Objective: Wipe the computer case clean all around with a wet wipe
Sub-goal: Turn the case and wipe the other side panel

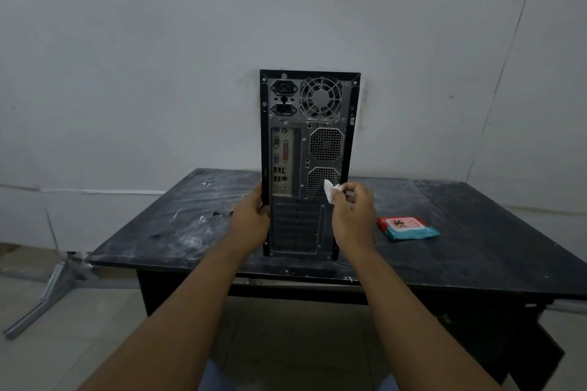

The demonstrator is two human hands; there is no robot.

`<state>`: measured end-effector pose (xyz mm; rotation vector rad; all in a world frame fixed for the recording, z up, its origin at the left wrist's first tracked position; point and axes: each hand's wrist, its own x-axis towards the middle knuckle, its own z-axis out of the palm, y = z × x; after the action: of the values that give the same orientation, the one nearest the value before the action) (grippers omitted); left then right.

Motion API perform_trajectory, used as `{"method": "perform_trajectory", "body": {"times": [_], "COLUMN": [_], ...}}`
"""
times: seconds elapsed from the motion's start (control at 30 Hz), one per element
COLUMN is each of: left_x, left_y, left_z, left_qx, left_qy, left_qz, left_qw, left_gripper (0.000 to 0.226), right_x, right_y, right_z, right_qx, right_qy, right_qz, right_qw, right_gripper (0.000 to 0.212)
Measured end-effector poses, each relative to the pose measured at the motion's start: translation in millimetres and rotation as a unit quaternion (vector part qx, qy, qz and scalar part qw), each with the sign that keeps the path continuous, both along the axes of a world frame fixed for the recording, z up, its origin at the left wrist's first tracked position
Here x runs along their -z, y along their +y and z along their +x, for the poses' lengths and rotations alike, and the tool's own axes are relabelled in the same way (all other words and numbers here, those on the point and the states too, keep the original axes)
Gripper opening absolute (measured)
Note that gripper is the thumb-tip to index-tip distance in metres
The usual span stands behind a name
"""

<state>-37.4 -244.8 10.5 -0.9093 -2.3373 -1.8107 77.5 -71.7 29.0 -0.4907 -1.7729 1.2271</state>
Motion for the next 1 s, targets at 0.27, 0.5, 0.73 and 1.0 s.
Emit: {"method": "perform_trajectory", "body": {"times": [0.27, 0.5, 0.73, 1.0], "left_x": [-18.1, -9.2, -13.6, -20.3], "left_y": [25.4, 21.5, 20.3, 21.2], "left_z": [74.4, 117.5, 128.9, 133.5], "left_qx": [-0.182, 0.099, 0.069, 0.019], "left_qy": [0.121, -0.013, -0.053, -0.102], "left_qz": [0.153, 0.104, 0.116, 0.176], "left_qw": [0.964, 0.990, 0.989, 0.979], "left_gripper": [0.034, 0.030, 0.016, 0.020], "right_x": [-1.4, 16.3, 6.6, 5.1], "right_y": [-21.5, -39.9, -33.8, -36.3], "right_z": [44.3, 89.9, 105.1, 105.4], "right_qx": [-0.052, -0.111, -0.116, -0.160], "right_qy": [0.025, 0.048, 0.039, 0.014], "right_qz": [0.004, -0.056, -0.096, -0.190], "right_qw": [0.998, 0.991, 0.988, 0.969], "right_gripper": [0.004, 0.015, 0.009, 0.008]}}
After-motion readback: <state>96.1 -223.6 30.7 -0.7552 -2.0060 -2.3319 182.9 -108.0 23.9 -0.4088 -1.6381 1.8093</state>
